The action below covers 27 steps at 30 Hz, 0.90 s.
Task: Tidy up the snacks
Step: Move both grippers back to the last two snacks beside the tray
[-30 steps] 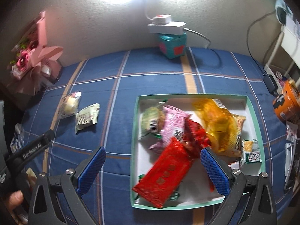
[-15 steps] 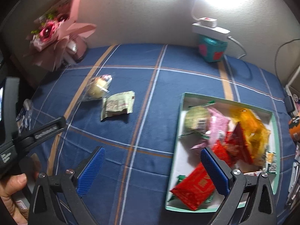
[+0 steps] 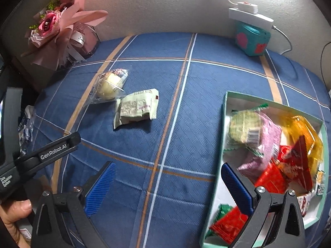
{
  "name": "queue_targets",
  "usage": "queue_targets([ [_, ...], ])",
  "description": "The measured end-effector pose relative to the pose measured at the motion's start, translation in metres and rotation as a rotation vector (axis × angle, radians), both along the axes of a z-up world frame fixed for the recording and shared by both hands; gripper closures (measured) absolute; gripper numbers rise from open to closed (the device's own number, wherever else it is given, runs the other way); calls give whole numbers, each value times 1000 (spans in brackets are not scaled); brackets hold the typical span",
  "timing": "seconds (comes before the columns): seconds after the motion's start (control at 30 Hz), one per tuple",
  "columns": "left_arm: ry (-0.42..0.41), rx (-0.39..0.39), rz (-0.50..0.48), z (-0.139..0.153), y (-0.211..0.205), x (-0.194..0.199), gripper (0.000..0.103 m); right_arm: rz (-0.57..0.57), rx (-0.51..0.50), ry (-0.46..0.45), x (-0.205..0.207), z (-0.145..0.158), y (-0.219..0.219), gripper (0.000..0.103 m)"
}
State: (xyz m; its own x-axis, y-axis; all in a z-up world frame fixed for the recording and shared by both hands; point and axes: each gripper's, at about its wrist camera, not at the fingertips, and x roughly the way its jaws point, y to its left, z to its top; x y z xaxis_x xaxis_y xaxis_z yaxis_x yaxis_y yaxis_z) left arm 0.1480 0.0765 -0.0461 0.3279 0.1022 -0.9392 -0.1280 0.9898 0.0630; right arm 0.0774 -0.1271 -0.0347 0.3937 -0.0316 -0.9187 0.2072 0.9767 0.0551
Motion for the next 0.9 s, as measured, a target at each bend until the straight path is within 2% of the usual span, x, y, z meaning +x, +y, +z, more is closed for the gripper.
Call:
queue_targets([
  [0.13, -6, -2, -24, 4, -10, 8, 0, 22, -14, -14, 13, 1, 4, 0],
  [0.23, -26, -40, -83, 10, -20, 17, 0, 37, -26, -12, 29, -3, 6, 0],
  [0.37, -40, -30, -141, 19, -24, 37, 0, 52, -48, 11, 49, -15, 10, 0],
  [0.47, -66, 5, -176, 27, -28, 50, 0, 60, -45, 21, 66, -23, 10, 0],
  [0.67, -25, -101, -205, 22, -26, 78, 0, 86, -43, 31, 95, -37, 20, 0],
  [0.9, 12, -136, -227, 17, -32, 95, 0, 86, -32, 63, 113, -62, 28, 1],
])
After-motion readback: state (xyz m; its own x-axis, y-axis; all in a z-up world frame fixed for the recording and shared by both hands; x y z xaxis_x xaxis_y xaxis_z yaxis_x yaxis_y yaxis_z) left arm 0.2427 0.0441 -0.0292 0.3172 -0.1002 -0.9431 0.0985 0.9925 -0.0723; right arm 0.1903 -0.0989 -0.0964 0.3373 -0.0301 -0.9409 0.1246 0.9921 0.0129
